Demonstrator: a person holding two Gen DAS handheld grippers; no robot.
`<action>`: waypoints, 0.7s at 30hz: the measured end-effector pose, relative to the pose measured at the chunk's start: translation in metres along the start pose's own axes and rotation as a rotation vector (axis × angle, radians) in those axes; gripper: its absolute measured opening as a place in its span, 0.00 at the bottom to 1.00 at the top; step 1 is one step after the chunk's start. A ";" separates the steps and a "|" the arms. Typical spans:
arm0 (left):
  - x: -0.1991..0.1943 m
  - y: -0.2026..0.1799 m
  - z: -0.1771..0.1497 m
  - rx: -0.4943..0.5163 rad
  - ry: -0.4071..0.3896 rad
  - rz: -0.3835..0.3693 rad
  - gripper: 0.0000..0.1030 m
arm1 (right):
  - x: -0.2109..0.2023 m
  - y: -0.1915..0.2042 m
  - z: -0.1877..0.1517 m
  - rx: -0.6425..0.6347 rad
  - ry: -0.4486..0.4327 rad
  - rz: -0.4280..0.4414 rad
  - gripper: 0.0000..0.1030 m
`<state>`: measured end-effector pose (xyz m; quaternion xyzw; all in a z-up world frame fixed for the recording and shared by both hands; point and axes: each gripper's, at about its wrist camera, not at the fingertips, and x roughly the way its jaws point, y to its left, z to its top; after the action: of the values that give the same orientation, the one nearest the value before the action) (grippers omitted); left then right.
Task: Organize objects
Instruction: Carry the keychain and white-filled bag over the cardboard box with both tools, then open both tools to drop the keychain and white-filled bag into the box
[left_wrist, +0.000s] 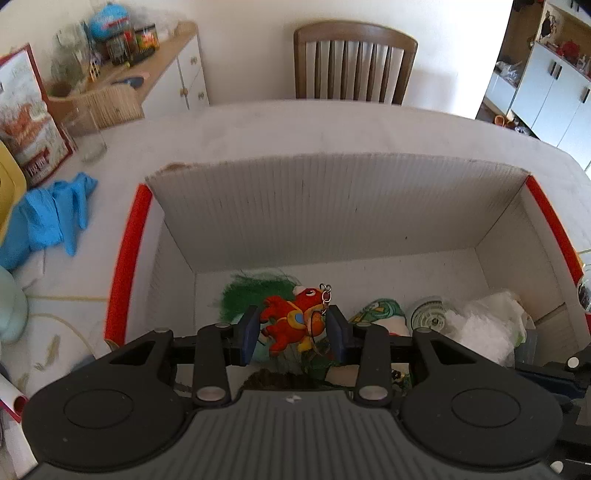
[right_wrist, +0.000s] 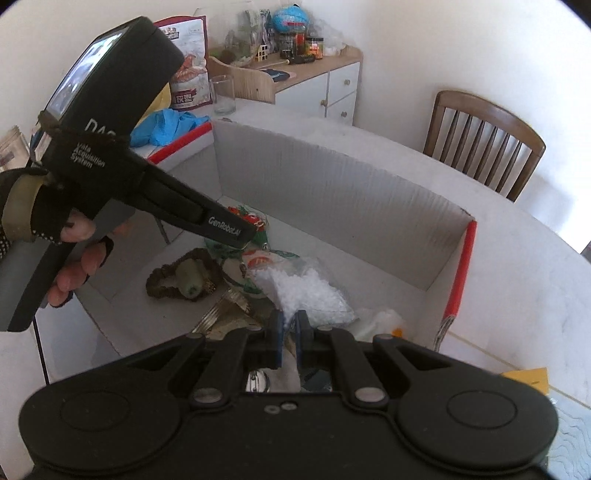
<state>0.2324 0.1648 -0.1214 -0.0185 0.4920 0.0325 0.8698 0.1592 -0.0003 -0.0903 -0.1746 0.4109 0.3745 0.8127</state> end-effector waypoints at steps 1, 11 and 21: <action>0.002 0.000 -0.001 -0.002 0.013 -0.003 0.37 | 0.002 0.000 0.000 0.009 0.004 0.002 0.05; 0.008 0.001 -0.001 -0.011 0.070 -0.015 0.37 | 0.008 -0.010 0.002 0.075 0.028 0.017 0.06; -0.002 0.009 0.002 -0.048 0.031 -0.043 0.57 | -0.004 -0.016 -0.001 0.120 0.013 0.069 0.14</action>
<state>0.2325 0.1742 -0.1181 -0.0504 0.5041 0.0252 0.8618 0.1691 -0.0134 -0.0879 -0.1140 0.4435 0.3758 0.8057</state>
